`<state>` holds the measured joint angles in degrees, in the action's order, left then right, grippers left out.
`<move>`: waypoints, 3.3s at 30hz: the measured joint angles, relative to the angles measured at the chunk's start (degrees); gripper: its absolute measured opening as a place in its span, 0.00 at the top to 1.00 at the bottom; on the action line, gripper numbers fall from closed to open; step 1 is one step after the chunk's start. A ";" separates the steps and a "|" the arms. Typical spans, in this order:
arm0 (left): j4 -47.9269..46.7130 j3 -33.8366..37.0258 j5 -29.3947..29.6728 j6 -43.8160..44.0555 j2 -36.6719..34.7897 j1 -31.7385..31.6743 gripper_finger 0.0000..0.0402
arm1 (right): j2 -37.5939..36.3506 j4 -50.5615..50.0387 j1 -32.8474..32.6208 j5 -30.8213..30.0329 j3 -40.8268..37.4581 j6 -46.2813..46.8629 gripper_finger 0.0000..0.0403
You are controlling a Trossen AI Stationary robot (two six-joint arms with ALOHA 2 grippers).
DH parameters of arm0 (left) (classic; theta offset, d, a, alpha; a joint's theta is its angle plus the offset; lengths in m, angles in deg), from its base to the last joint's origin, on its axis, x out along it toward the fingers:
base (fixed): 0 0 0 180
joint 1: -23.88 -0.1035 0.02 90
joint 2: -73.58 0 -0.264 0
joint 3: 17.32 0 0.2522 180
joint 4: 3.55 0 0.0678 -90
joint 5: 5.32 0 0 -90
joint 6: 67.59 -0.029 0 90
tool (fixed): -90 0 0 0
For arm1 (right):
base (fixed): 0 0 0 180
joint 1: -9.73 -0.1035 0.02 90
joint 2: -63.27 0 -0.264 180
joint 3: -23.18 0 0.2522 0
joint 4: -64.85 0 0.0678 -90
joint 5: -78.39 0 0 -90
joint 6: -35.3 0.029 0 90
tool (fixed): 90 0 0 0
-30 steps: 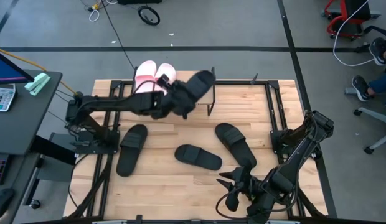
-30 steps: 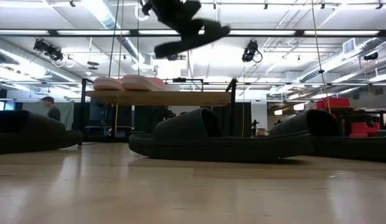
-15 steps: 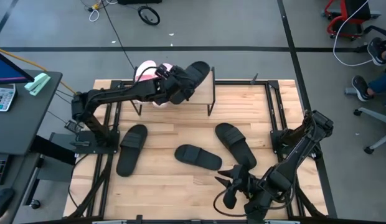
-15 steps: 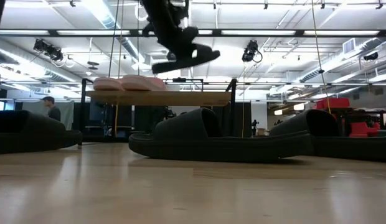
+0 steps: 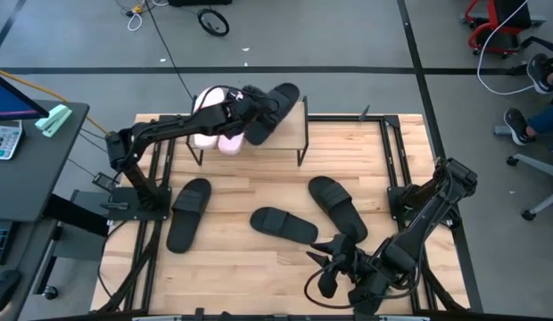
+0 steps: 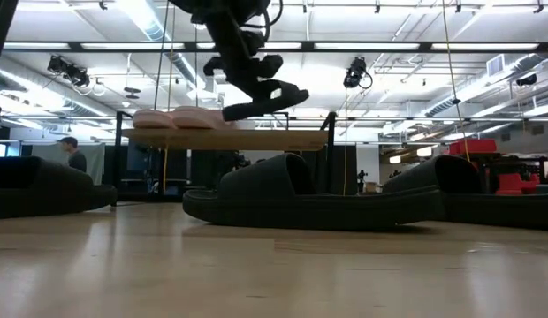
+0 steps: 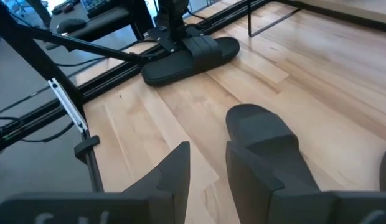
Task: Pick and place slides into the shelf
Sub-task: Put the black slide on the shelf
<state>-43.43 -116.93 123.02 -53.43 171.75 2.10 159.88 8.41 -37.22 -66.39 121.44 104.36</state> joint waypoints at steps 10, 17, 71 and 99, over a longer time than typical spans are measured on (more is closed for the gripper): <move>4.30 0.00 -3.48 3.34 1.27 -1.60 0.83 | 1.23 0.31 0.34 -1.72 -0.04 2.38 0.73; 3.37 0.00 -3.90 11.25 1.27 -1.80 0.76 | 1.45 1.03 0.27 -1.25 -0.04 2.80 0.73; -11.36 -0.05 -8.62 -42.48 -1.11 2.14 0.57 | 1.45 0.71 -2.48 -0.44 -0.06 3.96 0.73; 2.01 -0.01 -15.69 -48.28 2.00 -2.16 0.66 | 1.80 0.55 -2.46 0.17 -0.06 1.42 0.73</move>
<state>-41.41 -116.94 107.34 -101.71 173.75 -0.06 161.68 8.96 -39.68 -66.22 121.38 105.78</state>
